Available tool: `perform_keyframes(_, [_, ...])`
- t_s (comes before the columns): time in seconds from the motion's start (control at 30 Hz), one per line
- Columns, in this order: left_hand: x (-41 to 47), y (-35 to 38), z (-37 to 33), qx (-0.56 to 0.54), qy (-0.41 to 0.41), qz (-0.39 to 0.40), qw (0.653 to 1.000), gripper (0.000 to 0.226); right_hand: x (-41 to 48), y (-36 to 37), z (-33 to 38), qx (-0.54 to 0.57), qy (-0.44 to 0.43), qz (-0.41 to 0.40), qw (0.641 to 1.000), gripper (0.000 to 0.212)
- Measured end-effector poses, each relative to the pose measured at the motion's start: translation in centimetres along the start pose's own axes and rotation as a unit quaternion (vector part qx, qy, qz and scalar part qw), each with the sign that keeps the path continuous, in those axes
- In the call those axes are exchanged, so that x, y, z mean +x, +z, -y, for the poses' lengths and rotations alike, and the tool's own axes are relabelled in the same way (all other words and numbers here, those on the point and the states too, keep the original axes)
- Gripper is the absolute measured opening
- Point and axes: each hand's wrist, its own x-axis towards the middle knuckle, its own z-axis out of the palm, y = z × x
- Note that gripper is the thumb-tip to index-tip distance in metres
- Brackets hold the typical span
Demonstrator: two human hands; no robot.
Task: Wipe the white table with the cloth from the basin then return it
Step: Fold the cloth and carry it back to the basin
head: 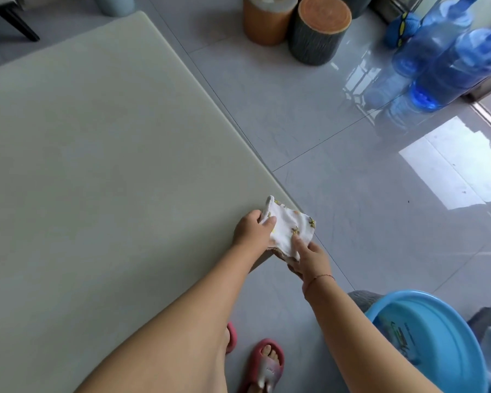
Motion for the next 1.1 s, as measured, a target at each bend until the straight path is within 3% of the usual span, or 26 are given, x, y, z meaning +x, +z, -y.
perform_keyframes(0.3, [-8.2, -3.6, -5.7, -0.056, 0.096, -0.082, 0.99, 0.02, -7.6, -2.4, 7.1, 0.053, -0.122, 0.017, 0.991, 0.011])
perform_keyframes(0.43, [-13.8, -5.4, -10.5, -0.07, 0.152, -0.113, 0.979, 0.021, -13.7, -4.6, 11.4, 0.057, -0.176, 0.017, 0.983, 0.016])
perform_keyframes(0.8, [-30.3, -7.6, -24.2, -0.1, 0.286, -0.11, 0.947, 0.021, -31.9, -15.0, 22.3, 0.073, -0.308, 0.017, 0.948, 0.016])
perform_keyframes(1.1, [-37.2, -4.7, -30.0, -0.082, 0.334, -0.058, 0.937, 0.027, -40.5, -22.8, 24.6, 0.069, -0.353, -0.129, 0.924, 0.007])
